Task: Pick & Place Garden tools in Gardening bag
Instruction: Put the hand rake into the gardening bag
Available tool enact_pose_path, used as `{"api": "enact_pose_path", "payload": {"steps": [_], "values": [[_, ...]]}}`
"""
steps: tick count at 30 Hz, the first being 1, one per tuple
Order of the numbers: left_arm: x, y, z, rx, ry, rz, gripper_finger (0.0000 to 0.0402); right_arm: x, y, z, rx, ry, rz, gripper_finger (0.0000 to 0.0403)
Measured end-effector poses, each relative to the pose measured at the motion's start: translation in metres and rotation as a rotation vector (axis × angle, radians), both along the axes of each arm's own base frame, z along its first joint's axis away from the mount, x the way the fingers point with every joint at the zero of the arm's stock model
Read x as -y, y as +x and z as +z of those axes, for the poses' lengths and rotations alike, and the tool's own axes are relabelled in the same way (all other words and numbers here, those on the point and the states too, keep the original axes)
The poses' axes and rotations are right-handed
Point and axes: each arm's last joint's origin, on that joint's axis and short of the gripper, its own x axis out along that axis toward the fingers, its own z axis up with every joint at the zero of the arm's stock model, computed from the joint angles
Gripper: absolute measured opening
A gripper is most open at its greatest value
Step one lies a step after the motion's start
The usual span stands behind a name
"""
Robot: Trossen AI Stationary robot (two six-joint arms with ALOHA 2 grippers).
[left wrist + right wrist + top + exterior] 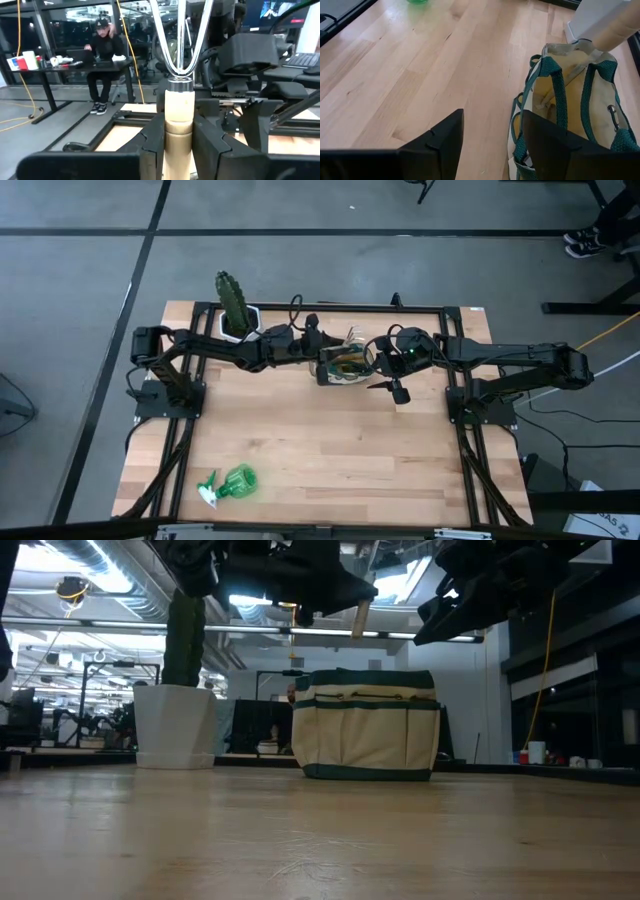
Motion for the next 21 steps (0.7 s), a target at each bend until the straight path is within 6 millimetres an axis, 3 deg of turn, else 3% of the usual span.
{"api": "enact_pose_path", "payload": {"steps": [7,14,21], "values": [[-0.001,0.002,-0.004,-0.004,0.005,0.022,0.0064,0.0,0.0,0.0,0.0,0.0,0.0,0.0202],[-0.004,0.016,-0.026,-0.066,-0.011,0.02,0.0064,0.0,0.0,0.0,0.001,0.0,0.0,0.0202],[0.002,0.016,-0.045,-0.233,-0.057,0.014,0.0064,0.0,0.0,0.0,0.001,0.0,0.0,0.0202]]}}
